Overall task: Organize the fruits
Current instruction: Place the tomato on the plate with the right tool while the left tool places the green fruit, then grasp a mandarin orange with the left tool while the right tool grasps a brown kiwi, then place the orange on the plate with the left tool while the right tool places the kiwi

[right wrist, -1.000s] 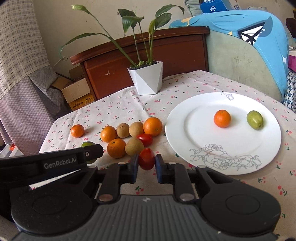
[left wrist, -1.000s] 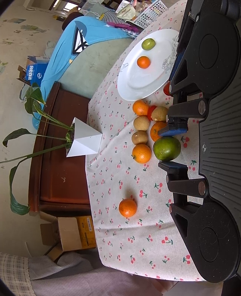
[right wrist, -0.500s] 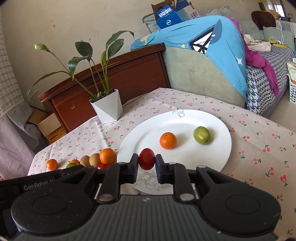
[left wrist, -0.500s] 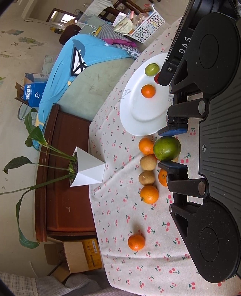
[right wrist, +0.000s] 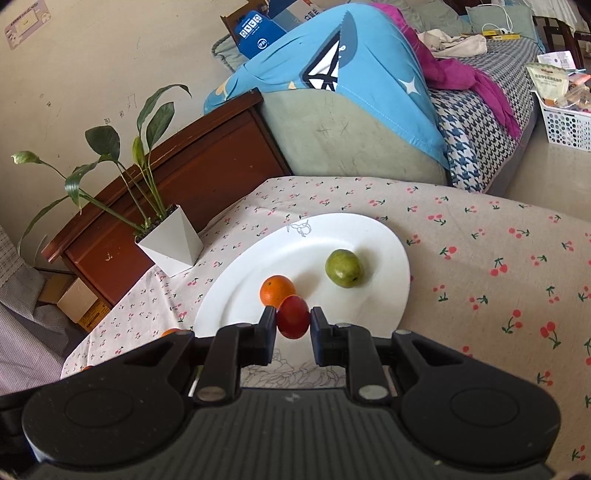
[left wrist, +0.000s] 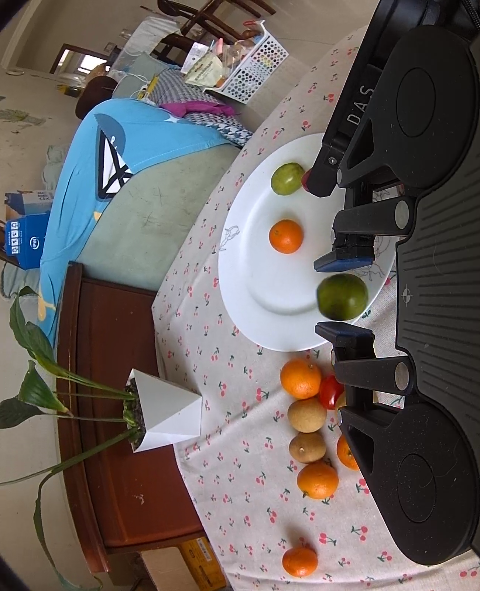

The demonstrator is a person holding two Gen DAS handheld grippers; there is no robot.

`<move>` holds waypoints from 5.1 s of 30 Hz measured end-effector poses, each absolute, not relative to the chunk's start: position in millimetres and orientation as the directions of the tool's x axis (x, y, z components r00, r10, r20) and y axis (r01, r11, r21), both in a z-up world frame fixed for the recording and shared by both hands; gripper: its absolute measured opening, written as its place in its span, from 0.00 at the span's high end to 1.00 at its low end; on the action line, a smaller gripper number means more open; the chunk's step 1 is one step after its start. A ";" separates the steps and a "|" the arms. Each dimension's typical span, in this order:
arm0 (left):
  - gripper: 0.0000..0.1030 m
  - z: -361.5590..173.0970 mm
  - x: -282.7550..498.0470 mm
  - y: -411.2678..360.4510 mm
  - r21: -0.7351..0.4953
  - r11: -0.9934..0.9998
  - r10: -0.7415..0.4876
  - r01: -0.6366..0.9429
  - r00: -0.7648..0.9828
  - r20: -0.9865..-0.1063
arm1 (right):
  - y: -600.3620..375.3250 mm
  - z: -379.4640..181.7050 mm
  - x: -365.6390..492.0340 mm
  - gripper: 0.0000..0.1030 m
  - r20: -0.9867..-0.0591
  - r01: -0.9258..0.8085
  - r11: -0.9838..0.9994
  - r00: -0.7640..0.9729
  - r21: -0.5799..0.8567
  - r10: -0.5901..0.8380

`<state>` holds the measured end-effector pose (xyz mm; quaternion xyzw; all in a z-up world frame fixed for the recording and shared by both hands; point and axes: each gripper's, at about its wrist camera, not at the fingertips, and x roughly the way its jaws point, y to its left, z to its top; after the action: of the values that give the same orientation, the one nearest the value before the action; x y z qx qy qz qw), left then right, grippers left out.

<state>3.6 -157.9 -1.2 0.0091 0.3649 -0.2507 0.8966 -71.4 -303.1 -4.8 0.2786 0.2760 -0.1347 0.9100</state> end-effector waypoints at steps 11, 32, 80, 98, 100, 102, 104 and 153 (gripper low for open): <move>0.54 14.0 11.4 -158.6 -0.154 0.871 -0.443 0.467 0.610 -0.657 | -311.2 -2.1 -73.0 0.68 -0.555 0.406 0.772 0.828 0.489 -0.084; 0.39 31.9 30.3 -42.2 -0.138 0.957 -0.276 0.255 0.661 -0.697 | -242.0 10.1 -55.2 0.36 -0.564 0.187 0.931 0.825 0.313 0.023; 0.53 -28.7 94.4 -1.2 -0.053 0.993 -0.114 0.108 0.717 -0.688 | -170.3 -25.9 -9.0 0.74 -0.616 -0.020 0.975 0.773 0.219 0.154; 0.72 -19.3 72.2 5.7 -0.101 0.990 -0.139 0.096 0.724 -0.675 | -166.9 -23.0 -14.5 0.75 -0.607 -0.014 0.979 0.783 0.203 0.137; 0.72 -19.7 66.0 7.8 -0.113 0.990 -0.137 0.082 0.725 -0.675 | -167.4 -22.1 -16.2 0.75 -0.605 -0.011 0.977 0.784 0.212 0.140; 0.72 -20.3 57.7 10.5 -0.137 0.988 -0.143 0.068 0.720 -0.679 | -167.6 -20.7 -17.9 0.75 -0.604 -0.009 0.977 0.784 0.214 0.140; 0.72 -20.0 50.0 12.3 -0.160 0.985 -0.154 0.060 0.718 -0.678 | -167.6 -19.0 -19.7 0.75 -0.604 -0.012 0.977 0.785 0.211 0.140; 0.72 -0.4 16.5 -95.2 -0.325 0.890 -0.456 0.321 0.666 -0.591 | -255.2 5.3 -51.7 0.75 -0.568 0.266 0.937 0.818 0.227 -0.095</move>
<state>16.5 -95.2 -0.4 -0.0968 0.3484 -0.2139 0.9075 -51.7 -255.2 5.3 0.1498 0.2863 -0.0959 0.9415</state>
